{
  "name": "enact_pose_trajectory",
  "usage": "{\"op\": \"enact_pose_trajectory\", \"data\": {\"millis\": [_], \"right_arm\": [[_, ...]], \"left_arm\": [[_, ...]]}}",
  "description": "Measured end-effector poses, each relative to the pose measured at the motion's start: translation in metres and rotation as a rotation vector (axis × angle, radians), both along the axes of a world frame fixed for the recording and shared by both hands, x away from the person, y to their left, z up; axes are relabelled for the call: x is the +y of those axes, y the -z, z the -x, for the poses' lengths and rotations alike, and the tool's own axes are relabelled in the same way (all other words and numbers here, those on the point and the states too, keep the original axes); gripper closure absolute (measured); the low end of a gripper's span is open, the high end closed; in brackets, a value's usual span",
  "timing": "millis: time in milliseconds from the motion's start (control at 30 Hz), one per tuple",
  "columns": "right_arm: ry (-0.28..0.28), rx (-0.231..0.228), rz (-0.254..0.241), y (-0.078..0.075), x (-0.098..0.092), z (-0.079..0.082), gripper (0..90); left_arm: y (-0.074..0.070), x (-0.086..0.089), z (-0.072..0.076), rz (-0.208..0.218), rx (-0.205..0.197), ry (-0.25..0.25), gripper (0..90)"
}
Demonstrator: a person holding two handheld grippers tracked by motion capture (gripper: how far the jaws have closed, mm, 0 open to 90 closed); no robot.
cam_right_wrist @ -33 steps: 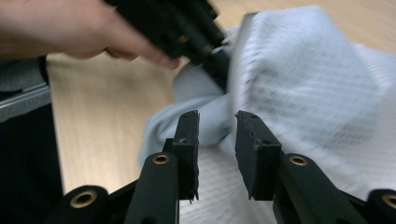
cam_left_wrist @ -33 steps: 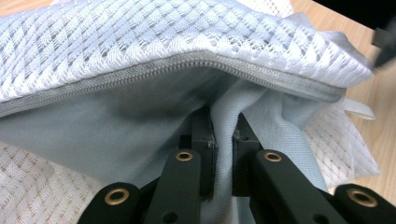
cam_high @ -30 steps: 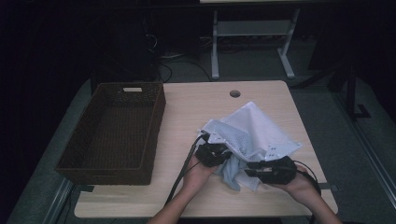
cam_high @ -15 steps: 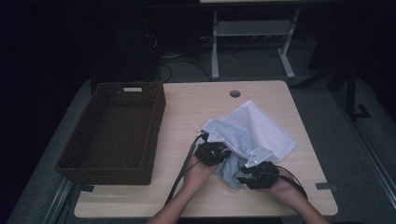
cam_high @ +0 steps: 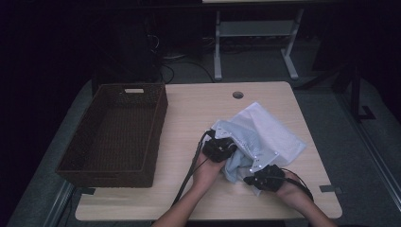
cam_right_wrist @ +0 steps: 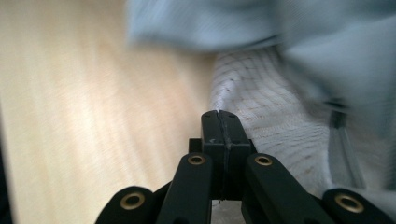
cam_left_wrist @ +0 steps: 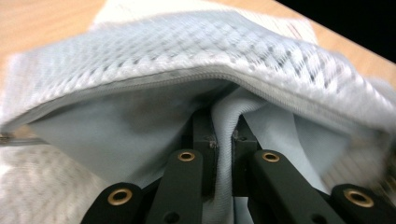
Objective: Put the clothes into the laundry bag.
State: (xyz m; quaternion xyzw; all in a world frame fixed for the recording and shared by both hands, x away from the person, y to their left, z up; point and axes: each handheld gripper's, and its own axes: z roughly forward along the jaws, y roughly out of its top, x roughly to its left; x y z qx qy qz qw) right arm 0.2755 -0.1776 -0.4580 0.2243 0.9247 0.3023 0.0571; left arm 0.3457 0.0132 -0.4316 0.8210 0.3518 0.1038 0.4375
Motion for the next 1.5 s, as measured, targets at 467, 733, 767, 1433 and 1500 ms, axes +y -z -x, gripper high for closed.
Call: {"op": "enact_pose_trajectory", "data": {"millis": [467, 733, 767, 1433, 1500], "right_arm": [[-0.106, 0.053, 0.001, -0.001, -0.006, 0.007, 90.0], [-0.091, 0.049, -0.018, -0.005, -0.007, 0.006, 89.4], [-0.092, 0.047, -0.021, -0.006, -0.007, 0.006, 89.3], [-0.07, 0.038, -0.027, -0.009, -0.016, 0.001, 89.2], [-0.065, 0.038, -0.027, -0.01, -0.017, 0.001, 89.2]], "left_arm": [[0.009, -0.015, -0.022, 0.012, 0.018, -0.013, 70.3], [-0.013, 0.033, -0.006, -0.03, 0.017, 0.03, 46.1], [-0.014, 0.044, -0.004, -0.048, 0.011, 0.01, 46.1], [0.028, 0.065, -0.063, -0.158, 0.168, 0.027, 77.5], [0.027, 0.066, -0.06, -0.175, 0.166, 0.04, 89.5]]}}
